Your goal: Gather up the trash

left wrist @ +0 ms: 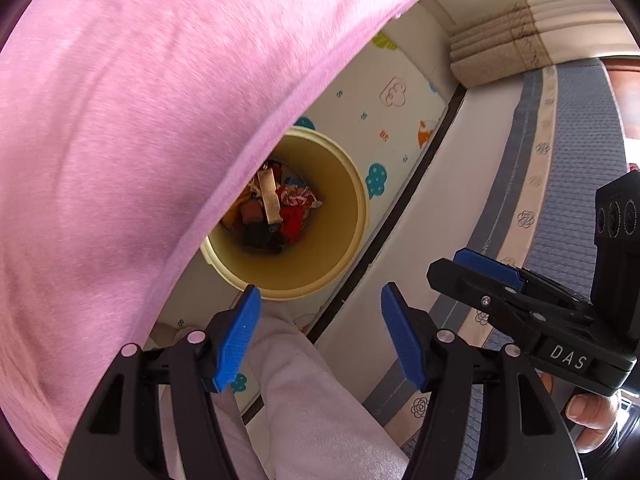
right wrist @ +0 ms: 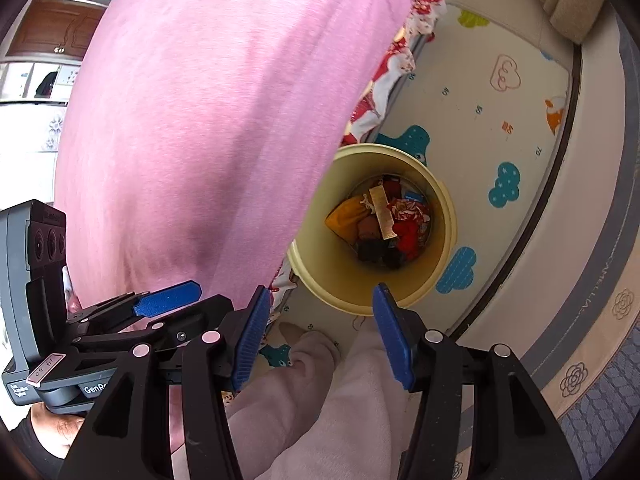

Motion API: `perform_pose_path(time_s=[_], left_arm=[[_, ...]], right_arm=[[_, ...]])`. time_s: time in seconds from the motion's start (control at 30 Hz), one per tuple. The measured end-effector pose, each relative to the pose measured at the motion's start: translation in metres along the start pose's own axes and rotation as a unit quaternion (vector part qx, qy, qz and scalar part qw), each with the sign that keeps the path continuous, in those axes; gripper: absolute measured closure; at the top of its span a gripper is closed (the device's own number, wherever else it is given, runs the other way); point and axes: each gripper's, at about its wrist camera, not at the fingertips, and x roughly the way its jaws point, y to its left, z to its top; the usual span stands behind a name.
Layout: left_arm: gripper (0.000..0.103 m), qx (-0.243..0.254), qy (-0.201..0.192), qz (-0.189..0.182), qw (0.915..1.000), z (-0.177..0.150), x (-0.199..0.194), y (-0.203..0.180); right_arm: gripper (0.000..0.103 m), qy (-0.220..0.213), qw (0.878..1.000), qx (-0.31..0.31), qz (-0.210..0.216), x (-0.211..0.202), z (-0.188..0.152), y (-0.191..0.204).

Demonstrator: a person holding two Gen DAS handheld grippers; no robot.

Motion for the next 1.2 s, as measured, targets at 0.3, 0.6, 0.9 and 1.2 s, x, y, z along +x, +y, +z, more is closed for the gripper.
perform_pose_path(time_s=[0.3, 0.6, 0.9, 1.2], left_arm=[[0.039, -0.031, -0.048, -0.004, 0.9983, -0.028, -0.052, 0.049], [0.034, -0.094, -0.107, 0.012, 0.9897, -0.081, -0.122, 0.138], [0.028, -0.178, -0.189, 0.049, 0.9646, -0.162, -0.199, 0.234], [0.016, -0.253, -0.264, 0.097, 0.9256, -0.235, -0.261, 0.302]], right_arm=[[0.050, 0.001, 0.997, -0.072, -0.008, -0.002, -0.009, 0.080], [0.050, 0.005, 0.987, -0.159, -0.004, 0.011, -0.030, 0.198], [0.050, 0.010, 0.961, -0.276, 0.003, 0.038, -0.073, 0.335], [0.047, -0.049, 0.919, -0.392, 0.011, 0.036, -0.120, 0.439]])
